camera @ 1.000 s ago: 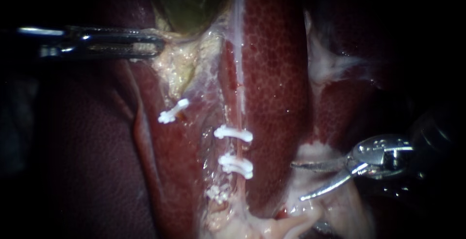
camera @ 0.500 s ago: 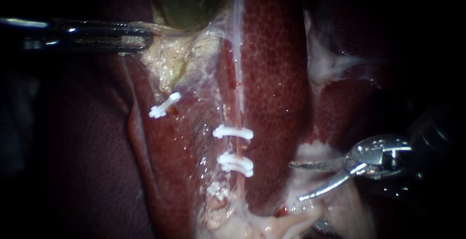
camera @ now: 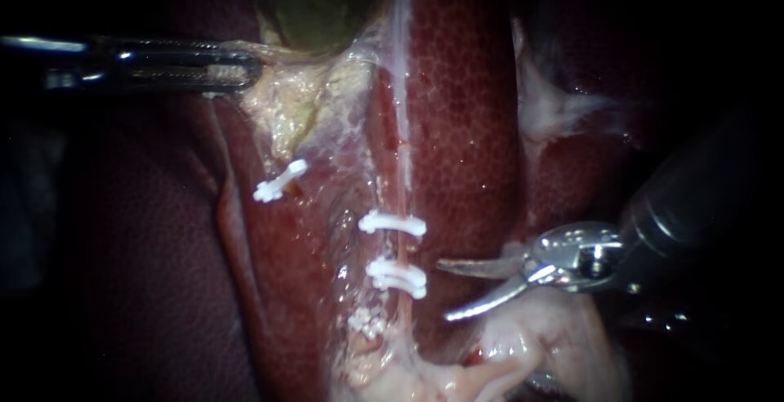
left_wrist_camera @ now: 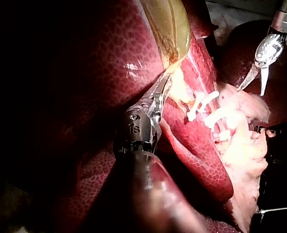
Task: Go to the cutting position right tube
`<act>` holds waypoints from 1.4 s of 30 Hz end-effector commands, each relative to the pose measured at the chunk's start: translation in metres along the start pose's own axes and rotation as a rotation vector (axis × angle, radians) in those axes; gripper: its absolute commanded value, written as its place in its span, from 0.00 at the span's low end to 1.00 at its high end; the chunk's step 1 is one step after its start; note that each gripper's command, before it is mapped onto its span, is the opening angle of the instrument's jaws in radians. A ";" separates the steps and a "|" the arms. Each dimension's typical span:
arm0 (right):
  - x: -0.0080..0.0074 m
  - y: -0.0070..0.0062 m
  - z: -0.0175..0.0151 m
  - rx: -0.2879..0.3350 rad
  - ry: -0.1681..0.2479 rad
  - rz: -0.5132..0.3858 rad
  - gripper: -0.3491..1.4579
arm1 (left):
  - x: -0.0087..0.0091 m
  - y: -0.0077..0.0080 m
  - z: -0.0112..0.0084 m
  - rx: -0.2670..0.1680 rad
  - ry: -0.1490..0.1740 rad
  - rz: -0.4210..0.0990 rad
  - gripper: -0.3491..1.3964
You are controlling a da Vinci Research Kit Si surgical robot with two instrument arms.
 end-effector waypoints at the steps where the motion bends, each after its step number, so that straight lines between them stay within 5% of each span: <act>1: -0.0003 0.0003 0.0004 -0.001 0.000 0.006 0.97 | 0.0000 0.0000 0.0000 -0.001 0.000 0.000 0.00; 15: -0.0022 0.0044 0.0036 -0.020 0.003 0.039 0.95 | 0.0002 -0.0001 0.0003 -0.006 -0.001 0.001 0.00; 32: -0.0036 0.0070 0.0034 -0.058 -0.052 0.072 0.88 | 0.0002 -0.0002 0.0002 -0.007 -0.001 0.001 0.00; 42: -0.0030 0.0077 0.0042 -0.066 -0.054 0.082 0.86 | 0.0002 -0.0003 0.0002 -0.004 -0.001 0.001 0.00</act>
